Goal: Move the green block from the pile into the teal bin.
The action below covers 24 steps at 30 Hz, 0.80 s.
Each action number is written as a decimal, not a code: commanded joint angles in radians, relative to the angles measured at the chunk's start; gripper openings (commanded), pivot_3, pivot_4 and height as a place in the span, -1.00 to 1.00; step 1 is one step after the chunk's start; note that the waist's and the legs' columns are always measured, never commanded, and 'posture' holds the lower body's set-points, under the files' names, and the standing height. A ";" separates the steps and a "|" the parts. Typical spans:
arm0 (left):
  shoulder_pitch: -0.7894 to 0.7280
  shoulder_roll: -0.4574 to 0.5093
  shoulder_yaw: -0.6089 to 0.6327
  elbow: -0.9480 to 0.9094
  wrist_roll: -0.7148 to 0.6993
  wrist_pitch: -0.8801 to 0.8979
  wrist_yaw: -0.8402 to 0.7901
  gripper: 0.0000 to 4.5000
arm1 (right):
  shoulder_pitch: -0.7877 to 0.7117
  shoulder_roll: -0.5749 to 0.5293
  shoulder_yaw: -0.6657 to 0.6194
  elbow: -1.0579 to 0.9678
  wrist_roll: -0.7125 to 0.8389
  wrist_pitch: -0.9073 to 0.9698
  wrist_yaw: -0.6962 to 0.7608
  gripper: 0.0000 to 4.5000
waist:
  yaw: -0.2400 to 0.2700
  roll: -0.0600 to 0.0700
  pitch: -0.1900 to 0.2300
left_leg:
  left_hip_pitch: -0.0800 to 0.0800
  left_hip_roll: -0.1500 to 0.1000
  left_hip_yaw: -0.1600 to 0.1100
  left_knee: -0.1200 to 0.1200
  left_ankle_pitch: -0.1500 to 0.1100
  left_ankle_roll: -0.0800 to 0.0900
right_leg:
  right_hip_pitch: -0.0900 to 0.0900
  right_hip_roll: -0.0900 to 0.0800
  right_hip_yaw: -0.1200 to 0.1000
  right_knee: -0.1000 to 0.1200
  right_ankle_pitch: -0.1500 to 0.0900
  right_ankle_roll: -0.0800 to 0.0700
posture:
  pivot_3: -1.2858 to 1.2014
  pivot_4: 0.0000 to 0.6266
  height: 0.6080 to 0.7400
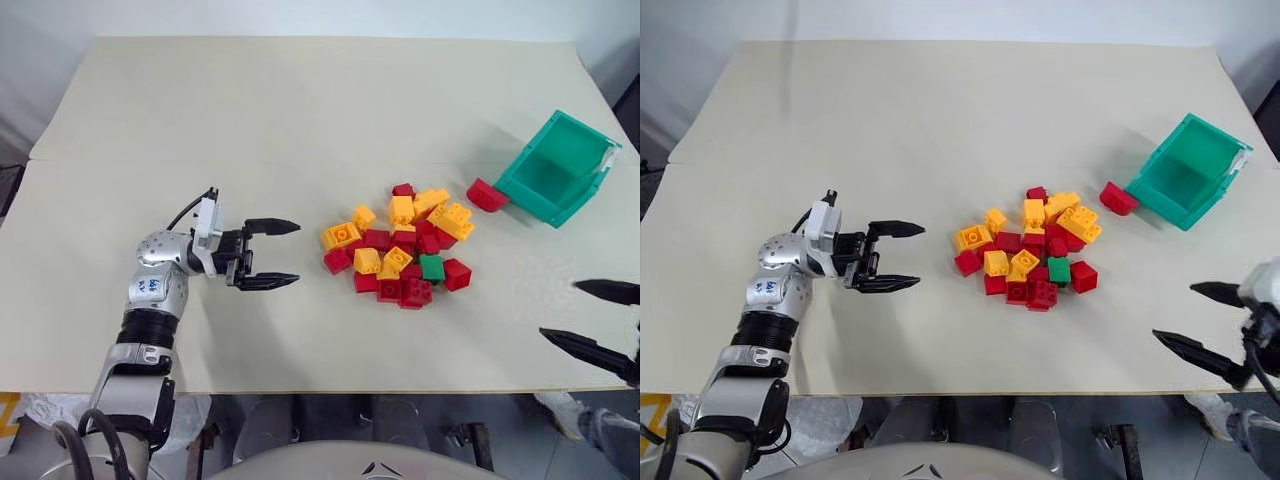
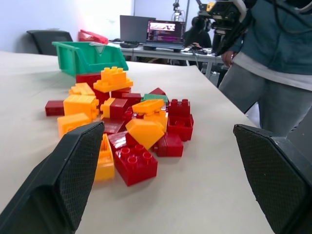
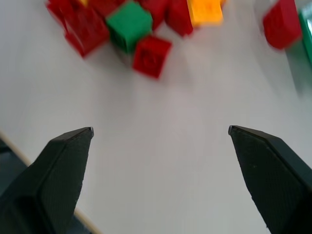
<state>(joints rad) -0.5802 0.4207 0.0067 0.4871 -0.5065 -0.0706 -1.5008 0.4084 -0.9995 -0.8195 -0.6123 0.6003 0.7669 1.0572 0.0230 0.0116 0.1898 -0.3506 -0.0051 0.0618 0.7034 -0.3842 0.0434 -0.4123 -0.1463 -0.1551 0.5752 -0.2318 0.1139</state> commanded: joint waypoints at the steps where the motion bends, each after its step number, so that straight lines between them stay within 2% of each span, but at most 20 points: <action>1: -0.007 0.001 0.005 -0.007 -0.006 -0.014 -0.058 1.00 | -0.126 -0.036 0.159 -0.037 0.029 0.108 -0.135 0.99 | 0.001 0.000 0.000 | 0.000 0.000 0.000 0.000 0.000 0.000 | 0.000 0.000 0.000 0.000 0.000 0.000 | 0.03 -0.52 1.00; 3: 0.000 0.000 0.004 -0.020 -0.008 -0.013 -0.054 1.00 | -0.320 -0.044 0.385 -0.013 0.018 0.192 -0.219 0.99 | 0.000 0.000 0.000 | -0.001 0.000 0.000 0.001 0.000 0.000 | -0.001 0.000 0.000 0.000 0.000 0.000 | 0.03 -0.52 1.00; 4: 0.003 -0.001 0.003 -0.027 -0.009 -0.012 -0.052 1.00 | -0.388 -0.044 0.458 0.000 0.013 0.223 -0.243 0.99 | -0.005 -0.001 0.001 | 0.000 0.000 -0.001 0.001 0.000 0.000 | 0.000 0.000 -0.001 0.000 0.000 0.000 | 0.03 -0.52 1.00; 8: 0.023 -0.001 0.006 -0.068 -0.015 -0.003 -0.035 1.00 | -0.599 -0.007 0.650 0.070 -0.010 0.324 -0.320 0.99 | 0.003 0.001 0.001 | -0.004 0.000 -0.002 0.006 0.000 0.000 | -0.002 -0.001 -0.002 0.000 0.002 -0.002 | 0.03 -0.52 1.00; 17: 0.107 0.025 0.029 -0.177 -0.024 0.025 0.004 1.00 | -0.810 0.009 0.918 0.176 -0.061 0.436 -0.342 0.99 | -0.001 0.000 0.001 | -0.009 0.000 -0.004 0.013 -0.002 0.001 | -0.001 -0.001 -0.004 0.000 0.003 -0.001 | 0.03 -0.52 1.00; 24: 0.143 0.022 0.037 -0.227 -0.025 0.040 0.028 1.00 | -0.877 0.031 1.028 0.238 -0.104 0.452 -0.340 0.99 | -0.011 -0.001 0.000 | -0.004 0.002 -0.003 0.013 -0.002 0.000 | 0.001 0.000 -0.002 0.002 0.003 -0.002 | 0.03 -0.52 1.00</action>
<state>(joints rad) -0.4468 0.4398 0.0299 0.3002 -0.5100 -0.0317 -1.4769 -0.4928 -0.9794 0.1354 -0.4054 0.5307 1.1967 0.7296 0.0118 0.0102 0.1893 -0.3538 -0.0033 0.0590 0.7165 -0.3863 0.0433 -0.4110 -0.1463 -0.1571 0.5777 -0.2290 0.1120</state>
